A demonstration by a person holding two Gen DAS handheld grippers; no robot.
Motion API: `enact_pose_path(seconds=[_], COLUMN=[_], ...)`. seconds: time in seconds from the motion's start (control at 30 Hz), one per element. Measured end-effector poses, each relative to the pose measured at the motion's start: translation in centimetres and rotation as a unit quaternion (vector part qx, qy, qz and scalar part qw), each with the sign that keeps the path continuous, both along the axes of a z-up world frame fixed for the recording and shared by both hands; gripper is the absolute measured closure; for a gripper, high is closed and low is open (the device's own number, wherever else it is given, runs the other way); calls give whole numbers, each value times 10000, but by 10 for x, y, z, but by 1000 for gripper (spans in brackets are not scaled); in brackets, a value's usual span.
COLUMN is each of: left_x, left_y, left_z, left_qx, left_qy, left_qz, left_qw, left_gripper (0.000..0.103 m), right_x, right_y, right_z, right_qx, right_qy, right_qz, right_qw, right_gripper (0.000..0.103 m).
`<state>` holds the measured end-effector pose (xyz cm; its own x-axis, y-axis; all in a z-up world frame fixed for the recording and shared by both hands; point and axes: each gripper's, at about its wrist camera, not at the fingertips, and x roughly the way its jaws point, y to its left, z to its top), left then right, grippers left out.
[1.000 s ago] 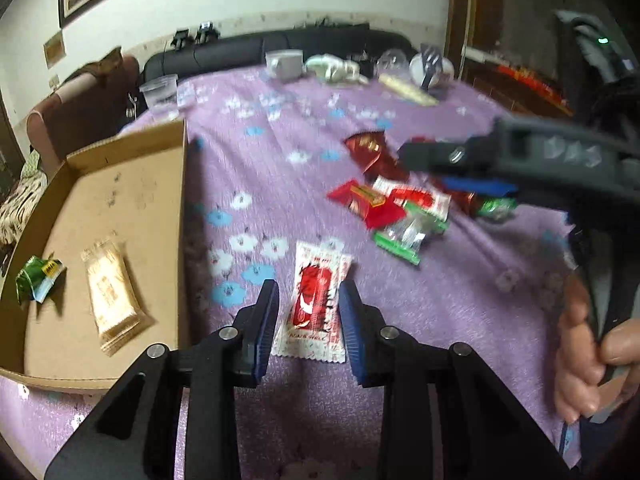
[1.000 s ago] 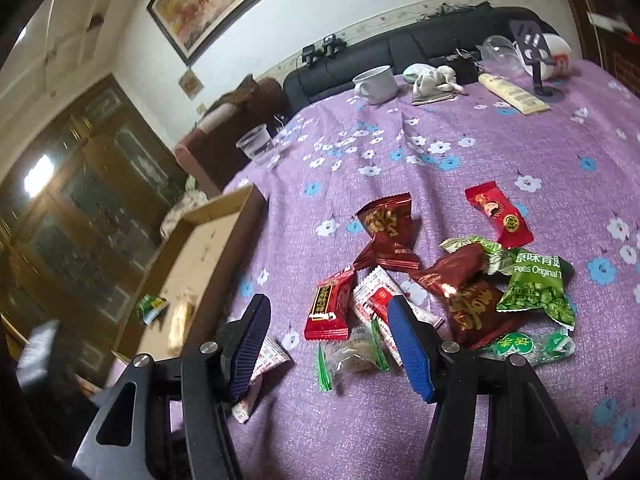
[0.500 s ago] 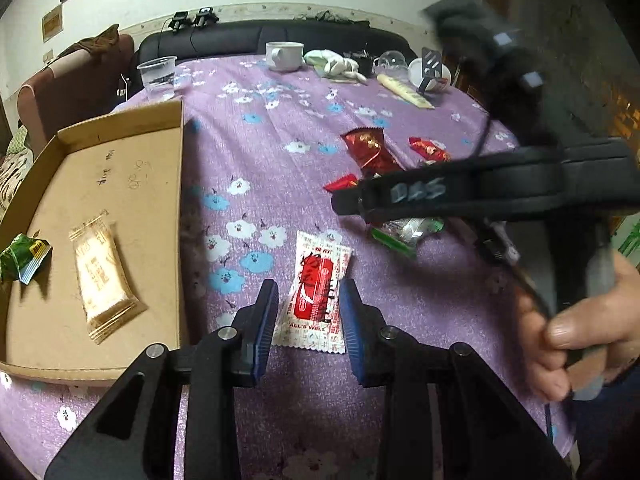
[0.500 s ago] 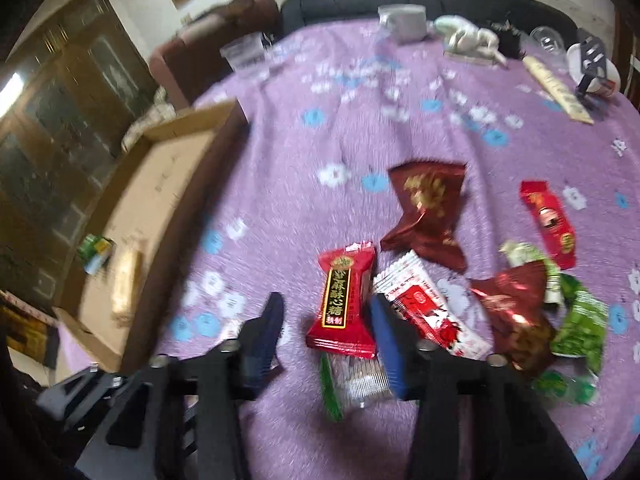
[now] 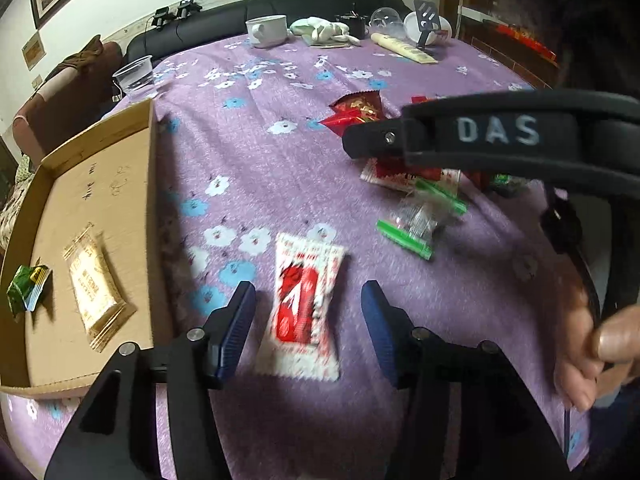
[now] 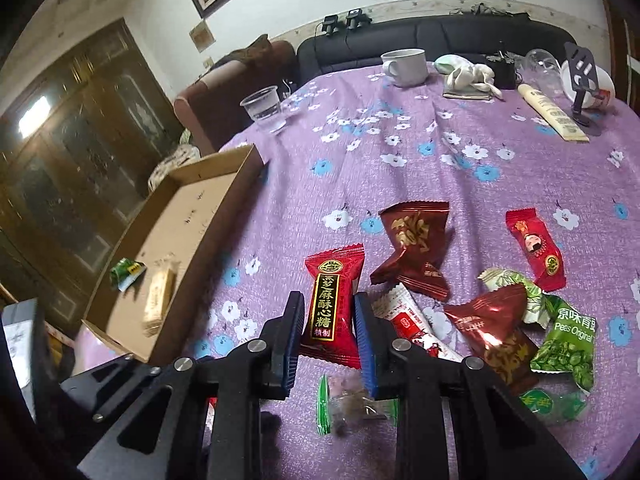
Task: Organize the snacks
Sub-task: 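Grasp the red-and-white packet with the left tool while the right tool approaches the red candy, then grasp the red candy packet with the right tool while the left tool holds its packet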
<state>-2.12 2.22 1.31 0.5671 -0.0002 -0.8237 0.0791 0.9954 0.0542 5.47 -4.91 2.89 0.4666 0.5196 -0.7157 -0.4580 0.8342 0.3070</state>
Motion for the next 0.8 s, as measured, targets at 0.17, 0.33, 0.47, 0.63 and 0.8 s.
enact_pose_path(seconds=[0.17, 0.33, 0.47, 0.63, 0.8], left_x=[-2, -8, -15, -20, -22], left_y=[-12, -5, 6, 16, 16], left_z=[-1, 4, 12, 20, 23], left_qx=[-15, -285, -625, -869, -840], left_qy=[-113, -270, -544, -868, -992], left_qz=[-158, -196, -109, 42, 113], left_qw=[9998, 9990, 9965, 9924, 9915], left_gripper=[79, 81, 81, 81, 81], right_x=[1, 1, -2, -6, -9], right_y=[-10, -17, -16, -13, -6], right_z=[5, 9, 12, 13, 12], right_qx=[185, 324, 350, 312, 245], right_qy=[-12, -34, -126, -241, -298], right_qz=[-113, -195, -201, -148, -53], right_qw=[9998, 9993, 9991, 9991, 9992], right_gripper=[77, 77, 77, 77, 77])
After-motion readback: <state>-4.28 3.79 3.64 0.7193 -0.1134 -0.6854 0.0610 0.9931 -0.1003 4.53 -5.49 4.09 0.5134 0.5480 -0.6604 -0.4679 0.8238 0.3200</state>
